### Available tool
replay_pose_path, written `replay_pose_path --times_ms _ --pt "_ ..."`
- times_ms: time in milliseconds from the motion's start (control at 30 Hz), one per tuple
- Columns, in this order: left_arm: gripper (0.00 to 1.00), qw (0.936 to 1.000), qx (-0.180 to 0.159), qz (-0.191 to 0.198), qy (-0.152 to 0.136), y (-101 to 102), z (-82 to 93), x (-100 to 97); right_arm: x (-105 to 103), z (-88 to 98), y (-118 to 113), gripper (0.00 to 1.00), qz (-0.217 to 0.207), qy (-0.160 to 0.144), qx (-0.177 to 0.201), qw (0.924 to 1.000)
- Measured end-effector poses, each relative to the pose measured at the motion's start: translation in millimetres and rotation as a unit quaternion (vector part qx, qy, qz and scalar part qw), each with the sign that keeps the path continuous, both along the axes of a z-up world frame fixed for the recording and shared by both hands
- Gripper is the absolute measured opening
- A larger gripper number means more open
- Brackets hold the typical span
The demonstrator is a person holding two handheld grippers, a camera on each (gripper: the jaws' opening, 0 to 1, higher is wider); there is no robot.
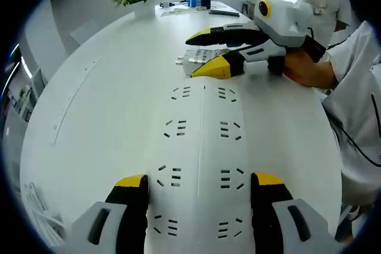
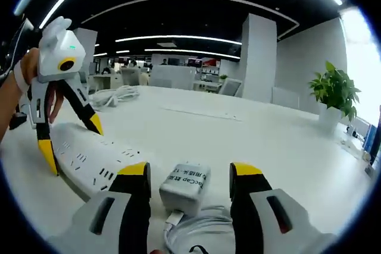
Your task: Straighten the power strip on the desk, plug the charger into it
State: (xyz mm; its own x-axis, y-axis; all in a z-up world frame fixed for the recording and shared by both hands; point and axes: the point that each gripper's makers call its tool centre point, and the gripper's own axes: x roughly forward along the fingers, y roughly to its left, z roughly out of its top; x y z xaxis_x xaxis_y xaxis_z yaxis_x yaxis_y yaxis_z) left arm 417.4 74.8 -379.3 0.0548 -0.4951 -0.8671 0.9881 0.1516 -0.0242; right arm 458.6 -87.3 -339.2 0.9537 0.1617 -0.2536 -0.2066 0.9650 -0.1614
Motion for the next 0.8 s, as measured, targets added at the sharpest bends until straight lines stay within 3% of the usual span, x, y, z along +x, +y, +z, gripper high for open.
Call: replay_pose_path --times_ms 200,300,800 --pt "0.71 1.0 0.0 0.0 0.0 -0.1 -0.1 -0.4 -0.9 -3.4 4.1 0.44 0.006 0.003 -0.024 0.9997" --pt "0.71 1.0 0.001 0.001 0.0 0.0 0.0 -0.6 -2.2 -6.4 4.5 0.34 0.008 0.01 -0.03 0.9995" --pt "0.71 1.0 -0.001 0.001 0.0 0.1 0.0 -1.3 -6.2 -7.5 5.8 0.31 0.021 0.013 -0.029 0.9993"
